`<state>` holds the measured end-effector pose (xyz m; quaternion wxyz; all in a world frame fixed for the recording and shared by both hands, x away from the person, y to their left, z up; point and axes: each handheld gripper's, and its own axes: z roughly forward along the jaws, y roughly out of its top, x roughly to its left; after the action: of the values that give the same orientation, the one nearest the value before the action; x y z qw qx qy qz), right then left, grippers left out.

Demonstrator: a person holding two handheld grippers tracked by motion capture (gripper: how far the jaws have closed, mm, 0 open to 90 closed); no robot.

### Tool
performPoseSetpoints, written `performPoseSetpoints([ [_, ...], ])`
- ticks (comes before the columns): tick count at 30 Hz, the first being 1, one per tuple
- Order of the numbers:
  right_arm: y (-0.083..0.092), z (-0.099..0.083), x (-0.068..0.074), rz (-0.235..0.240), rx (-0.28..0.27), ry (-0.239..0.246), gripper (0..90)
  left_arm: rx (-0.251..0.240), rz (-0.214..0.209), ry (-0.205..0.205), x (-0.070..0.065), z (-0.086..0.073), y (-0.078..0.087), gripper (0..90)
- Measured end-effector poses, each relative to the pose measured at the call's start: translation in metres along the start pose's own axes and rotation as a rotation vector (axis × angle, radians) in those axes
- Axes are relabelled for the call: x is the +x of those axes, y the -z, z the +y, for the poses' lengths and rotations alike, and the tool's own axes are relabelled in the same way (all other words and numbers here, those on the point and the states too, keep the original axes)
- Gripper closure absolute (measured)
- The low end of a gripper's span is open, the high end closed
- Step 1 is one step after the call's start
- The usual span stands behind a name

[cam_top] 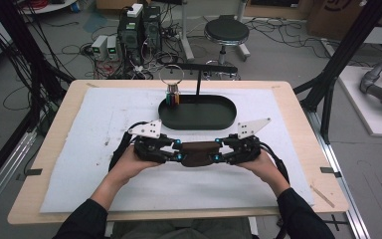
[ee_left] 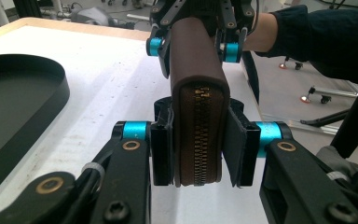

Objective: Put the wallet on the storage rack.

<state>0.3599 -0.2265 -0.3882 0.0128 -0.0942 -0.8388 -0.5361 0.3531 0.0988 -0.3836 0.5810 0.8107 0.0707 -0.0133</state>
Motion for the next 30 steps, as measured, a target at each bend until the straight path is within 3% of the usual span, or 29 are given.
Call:
performPoseSetpoints([
  [9, 0.002, 0.001, 0.0, 0.009, -0.008, 0.012, 65.0, -0.02, 0.013, 0.009, 0.0, -0.001, 0.001, 63.8],
  [12, 0.003, 0.001, 0.001, 0.003, -0.01, 0.024, 68.4, -0.019, 0.043, 0.036, 0.002, 0.0, 0.002, 53.5],
  [15, 0.004, 0.002, 0.002, -0.025, -0.007, 0.033, 69.0, -0.025, 0.068, 0.057, 0.001, -0.001, 0.005, 46.6],
  [23, 0.009, 0.002, 0.0, -0.087, -0.027, 0.028, 69.5, -0.014, 0.146, 0.052, -0.003, -0.002, 0.012, 38.5],
  [30, 0.015, 0.006, -0.005, -0.216, -0.048, 0.007, 69.6, -0.015, 0.25, 0.024, -0.012, 0.001, 0.023, 32.3],
])
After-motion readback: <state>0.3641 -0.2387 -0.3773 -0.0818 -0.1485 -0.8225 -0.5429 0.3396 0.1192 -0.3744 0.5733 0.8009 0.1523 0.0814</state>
